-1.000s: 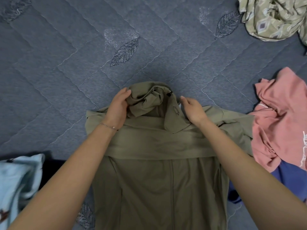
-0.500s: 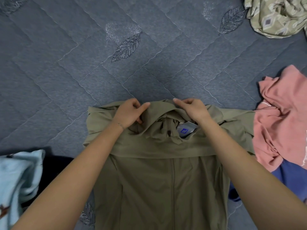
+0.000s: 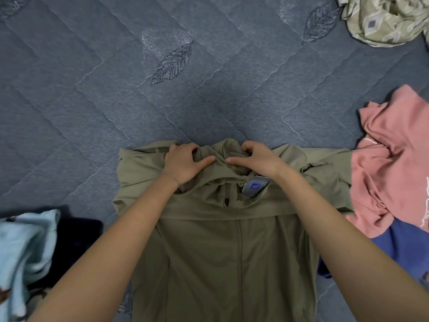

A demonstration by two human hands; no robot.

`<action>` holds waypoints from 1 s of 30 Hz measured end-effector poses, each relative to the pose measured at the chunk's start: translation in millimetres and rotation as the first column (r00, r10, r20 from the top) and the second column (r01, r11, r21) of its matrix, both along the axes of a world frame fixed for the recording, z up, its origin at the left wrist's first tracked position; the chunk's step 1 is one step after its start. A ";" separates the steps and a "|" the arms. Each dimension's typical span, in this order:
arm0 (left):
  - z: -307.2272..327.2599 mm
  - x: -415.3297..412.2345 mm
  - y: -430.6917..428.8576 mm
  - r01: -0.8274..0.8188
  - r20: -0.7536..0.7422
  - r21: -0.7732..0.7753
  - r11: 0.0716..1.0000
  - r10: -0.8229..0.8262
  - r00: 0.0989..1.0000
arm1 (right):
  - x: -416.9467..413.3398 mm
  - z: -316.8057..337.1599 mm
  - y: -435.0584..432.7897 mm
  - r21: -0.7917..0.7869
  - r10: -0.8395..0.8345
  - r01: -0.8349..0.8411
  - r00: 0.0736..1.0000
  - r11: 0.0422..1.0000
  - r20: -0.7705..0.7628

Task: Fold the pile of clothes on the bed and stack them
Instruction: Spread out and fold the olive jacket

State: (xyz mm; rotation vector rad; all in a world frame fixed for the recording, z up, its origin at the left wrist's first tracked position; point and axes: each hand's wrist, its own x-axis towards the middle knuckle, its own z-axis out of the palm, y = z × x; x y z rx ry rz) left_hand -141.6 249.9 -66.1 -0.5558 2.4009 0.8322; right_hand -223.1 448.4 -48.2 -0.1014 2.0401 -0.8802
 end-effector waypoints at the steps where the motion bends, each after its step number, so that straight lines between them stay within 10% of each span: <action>1: 2.5 -1.2 1.3 -0.011 0.037 -0.001 1.000 0.011 0.999 | -0.8 -0.2 0.6 -0.014 0.000 0.000 1.000 1.000 0.008; 16: 52.2 -45.3 -0.8 -0.209 -0.139 0.604 0.769 0.360 0.922 | -31.0 32.9 -1.4 -0.138 -0.059 0.092 0.972 0.986 0.227; 30: 142.7 -138.5 -27.2 -0.215 -0.394 0.661 0.719 0.577 0.715 | -114.2 117.1 -47.8 -0.269 -0.395 0.305 0.823 0.914 -0.409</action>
